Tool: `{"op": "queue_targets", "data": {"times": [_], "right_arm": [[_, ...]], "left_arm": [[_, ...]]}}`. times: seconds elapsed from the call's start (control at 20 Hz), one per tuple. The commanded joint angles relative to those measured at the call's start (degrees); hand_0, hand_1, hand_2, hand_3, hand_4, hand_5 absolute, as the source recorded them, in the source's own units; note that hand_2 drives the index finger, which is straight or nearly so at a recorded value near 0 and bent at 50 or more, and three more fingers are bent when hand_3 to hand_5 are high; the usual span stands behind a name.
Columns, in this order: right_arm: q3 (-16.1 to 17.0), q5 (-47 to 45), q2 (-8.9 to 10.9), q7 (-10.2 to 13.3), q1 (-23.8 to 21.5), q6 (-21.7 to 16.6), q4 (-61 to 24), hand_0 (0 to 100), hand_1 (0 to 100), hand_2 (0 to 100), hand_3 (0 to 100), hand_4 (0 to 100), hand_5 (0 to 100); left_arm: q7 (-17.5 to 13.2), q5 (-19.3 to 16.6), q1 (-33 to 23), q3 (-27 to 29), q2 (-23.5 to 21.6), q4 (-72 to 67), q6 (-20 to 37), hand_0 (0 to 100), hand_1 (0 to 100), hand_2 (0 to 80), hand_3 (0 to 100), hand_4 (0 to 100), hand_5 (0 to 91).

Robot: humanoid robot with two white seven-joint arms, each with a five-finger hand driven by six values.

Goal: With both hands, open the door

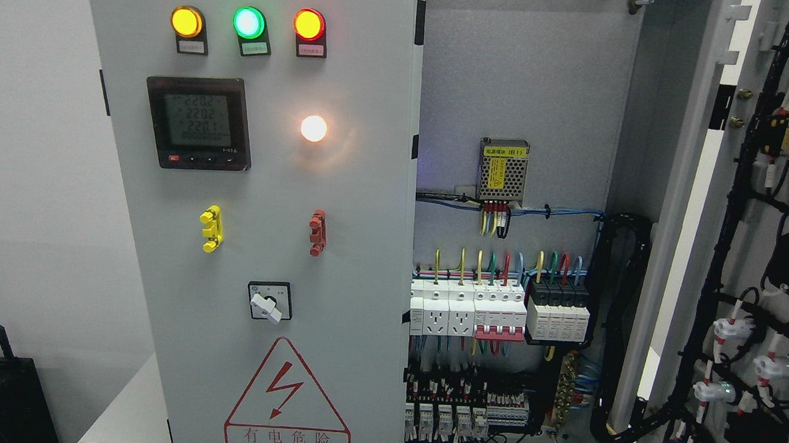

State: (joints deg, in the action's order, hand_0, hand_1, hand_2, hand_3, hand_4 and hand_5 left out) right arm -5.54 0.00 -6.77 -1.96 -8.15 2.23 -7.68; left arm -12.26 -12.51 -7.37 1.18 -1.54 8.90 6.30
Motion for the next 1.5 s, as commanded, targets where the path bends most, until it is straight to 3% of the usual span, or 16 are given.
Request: {"op": "queue_targets", "data": {"times": [0.0,0.4,0.8,0.95,1.1,1.3,1.45], "right_arm": [[0.0,-1.4,0.00,0.0,0.1,0.1,0.0,0,0,0,0,0,0],[0.0,-1.4,0.00,0.0,0.0,0.0,0.0,0,0,0,0,0,0],[0.1,-1.5,0.35,0.0,-0.6,-0.2,-0.8,0,0,0,0,0,0],[0.0,-1.5,1.23,0.0,-6.1,-1.7,-11.9,0,0,0,0,0,0],[-0.1,-1.5,4.30,0.0,-9.2,-1.9,-22.1,0,0,0,0,0,0],[-0.4,-1.5,5.62,0.1,-12.4,-1.9,-30.7,0,0,0,0,0,0],[-0.7,-1.5,6.24,0.1,-17.4,-2.1,-40.7,0,0,0,0,0,0]], "left_arm": [[0.0,-7.0,0.0,16.3,3.9,-3.5,-0.4,0,0,0.0,0,3,0.0],[0.2,-7.4,0.0,17.9,3.9,-3.2,-0.2,0,0,0.0,0,3,0.0],[1.3,-5.3,0.0,19.0,3.8,-2.8,0.1,0,0,0.0,0,3,0.0],[1.7,-4.6,0.0,19.0,3.8,-2.7,0.1,0,0,0.0,0,3,0.0],[2.5,-4.5,0.0,19.0,3.8,-2.7,0.1,0,0,0.0,0,3,0.0],[2.5,-4.5,0.0,19.0,3.8,-2.7,0.2,0,0,0.0,0,3,0.0],[2.3,-4.5,0.0,18.9,3.8,-2.7,0.2,0,0,0.0,0,3,0.0]]}}
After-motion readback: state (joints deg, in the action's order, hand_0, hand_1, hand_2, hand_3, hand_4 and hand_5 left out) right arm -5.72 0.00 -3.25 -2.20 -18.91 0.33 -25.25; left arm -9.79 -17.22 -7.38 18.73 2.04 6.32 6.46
